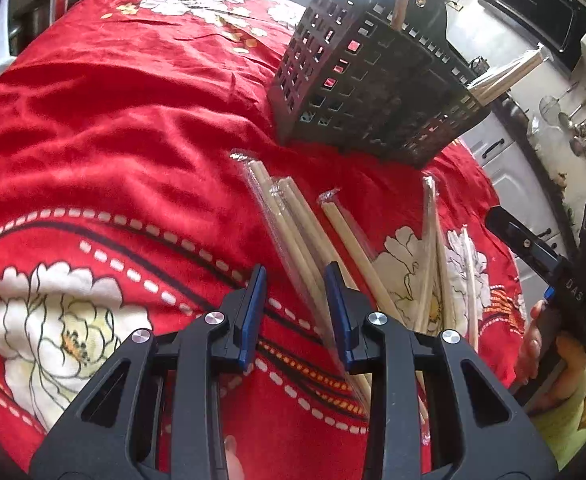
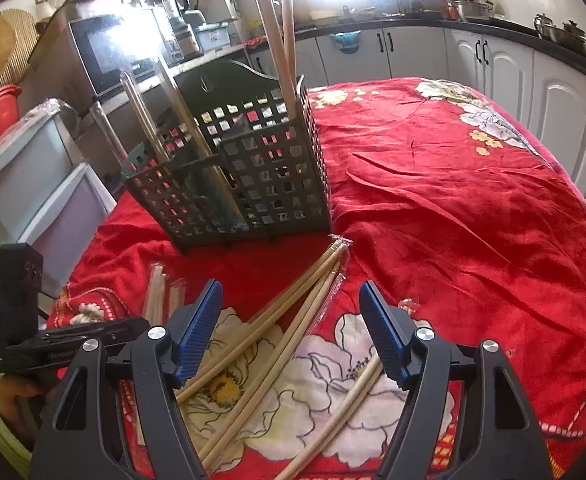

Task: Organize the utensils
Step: 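Close the left tool on a wrapped chopstick while the right tool grasps another, then lift both held chopsticks and carry them above the grey mesh caddy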

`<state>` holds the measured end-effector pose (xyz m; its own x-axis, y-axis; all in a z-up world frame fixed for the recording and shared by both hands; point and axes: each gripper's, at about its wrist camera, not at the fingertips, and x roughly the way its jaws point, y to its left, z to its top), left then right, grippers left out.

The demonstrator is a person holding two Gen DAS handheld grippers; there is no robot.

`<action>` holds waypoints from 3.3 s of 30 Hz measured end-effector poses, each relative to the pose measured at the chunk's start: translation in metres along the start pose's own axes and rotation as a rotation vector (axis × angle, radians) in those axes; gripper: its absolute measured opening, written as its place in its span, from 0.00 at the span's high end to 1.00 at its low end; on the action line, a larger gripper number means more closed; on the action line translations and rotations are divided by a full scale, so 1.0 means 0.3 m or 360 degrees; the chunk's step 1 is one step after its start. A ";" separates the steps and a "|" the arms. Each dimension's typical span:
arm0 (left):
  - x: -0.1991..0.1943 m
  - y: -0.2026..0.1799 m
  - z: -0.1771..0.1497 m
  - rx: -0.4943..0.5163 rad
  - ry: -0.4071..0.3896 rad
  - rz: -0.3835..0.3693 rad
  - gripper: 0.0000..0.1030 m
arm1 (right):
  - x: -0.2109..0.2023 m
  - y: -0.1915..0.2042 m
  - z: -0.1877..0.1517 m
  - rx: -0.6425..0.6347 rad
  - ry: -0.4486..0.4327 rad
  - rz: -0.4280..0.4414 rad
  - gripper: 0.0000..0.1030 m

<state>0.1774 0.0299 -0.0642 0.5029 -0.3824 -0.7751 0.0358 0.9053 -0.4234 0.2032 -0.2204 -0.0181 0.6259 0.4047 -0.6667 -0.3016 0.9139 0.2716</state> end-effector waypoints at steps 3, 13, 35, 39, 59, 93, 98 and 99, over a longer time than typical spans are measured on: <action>0.011 -0.004 0.013 0.0013 -0.0009 0.0008 0.77 | 0.049 -0.016 0.016 -0.0007 0.0061 -0.0025 0.34; 0.031 0.111 0.070 -0.0262 -0.0003 -0.0283 0.77 | 0.203 -0.088 0.077 0.0112 0.0182 0.0010 0.48; 0.089 0.258 0.194 -0.0521 0.0026 -0.0444 0.85 | 0.183 -0.191 0.145 0.0265 0.0093 0.0115 0.91; 0.089 0.291 0.197 -0.0550 0.0034 -0.0443 0.93 | 0.137 -0.192 0.150 0.0251 0.0055 0.0127 0.91; -0.182 0.200 0.175 -0.0370 -0.0293 -0.0428 0.97 | -0.080 -0.026 0.161 0.0086 -0.0129 0.0271 0.95; -0.541 -0.036 0.240 0.0008 -0.0676 -0.0476 0.97 | -0.373 0.274 0.255 -0.0261 -0.0426 0.0462 0.98; -0.562 -0.094 0.263 0.0088 -0.0703 -0.0470 0.97 | -0.402 0.272 0.273 -0.0271 -0.0470 0.0448 0.98; -0.567 -0.102 0.267 0.0102 -0.0709 -0.0468 0.97 | -0.409 0.269 0.278 -0.0272 -0.0481 0.0442 0.98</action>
<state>0.1600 0.0819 0.1181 0.7810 -0.5185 -0.3483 0.2758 0.7866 -0.5525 0.1619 -0.1936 0.1435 0.6787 0.6484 -0.3449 -0.5866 0.7612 0.2765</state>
